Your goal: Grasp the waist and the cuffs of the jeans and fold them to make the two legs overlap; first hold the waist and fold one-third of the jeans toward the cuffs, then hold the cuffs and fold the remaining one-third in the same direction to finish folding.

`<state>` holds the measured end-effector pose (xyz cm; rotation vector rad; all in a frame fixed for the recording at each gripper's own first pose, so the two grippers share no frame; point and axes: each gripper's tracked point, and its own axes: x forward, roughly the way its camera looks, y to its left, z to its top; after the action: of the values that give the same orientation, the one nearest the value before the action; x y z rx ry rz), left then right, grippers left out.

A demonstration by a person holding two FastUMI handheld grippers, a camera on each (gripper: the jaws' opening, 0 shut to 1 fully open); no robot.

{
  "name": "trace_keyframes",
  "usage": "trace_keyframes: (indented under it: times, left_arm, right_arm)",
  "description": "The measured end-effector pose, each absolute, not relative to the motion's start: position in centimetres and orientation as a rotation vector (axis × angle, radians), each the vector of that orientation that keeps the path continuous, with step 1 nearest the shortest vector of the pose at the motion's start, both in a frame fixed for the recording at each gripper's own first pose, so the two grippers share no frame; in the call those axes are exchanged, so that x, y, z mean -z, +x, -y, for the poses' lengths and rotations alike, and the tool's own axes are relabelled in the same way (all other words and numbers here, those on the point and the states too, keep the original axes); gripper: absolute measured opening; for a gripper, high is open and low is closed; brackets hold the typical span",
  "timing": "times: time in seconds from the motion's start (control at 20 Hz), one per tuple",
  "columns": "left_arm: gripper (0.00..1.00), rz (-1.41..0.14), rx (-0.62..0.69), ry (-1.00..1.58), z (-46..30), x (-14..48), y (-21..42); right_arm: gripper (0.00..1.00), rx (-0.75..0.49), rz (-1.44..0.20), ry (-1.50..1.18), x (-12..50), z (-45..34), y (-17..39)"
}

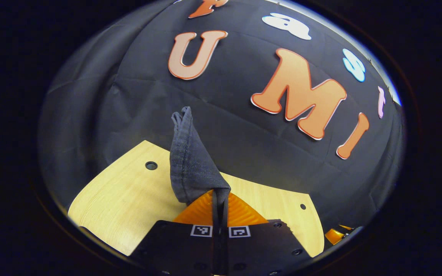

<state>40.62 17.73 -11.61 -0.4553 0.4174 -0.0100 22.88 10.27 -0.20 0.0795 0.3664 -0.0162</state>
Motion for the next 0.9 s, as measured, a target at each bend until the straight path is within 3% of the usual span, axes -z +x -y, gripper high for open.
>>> trace_keyframes:
  times: [0.9]
  left_arm:
    - [0.01,-0.611,0.242,-0.316,0.2,16.2,41.5]
  right_arm:
    - [0.89,0.015,-0.389,0.102,2.0,-5.2,24.6]
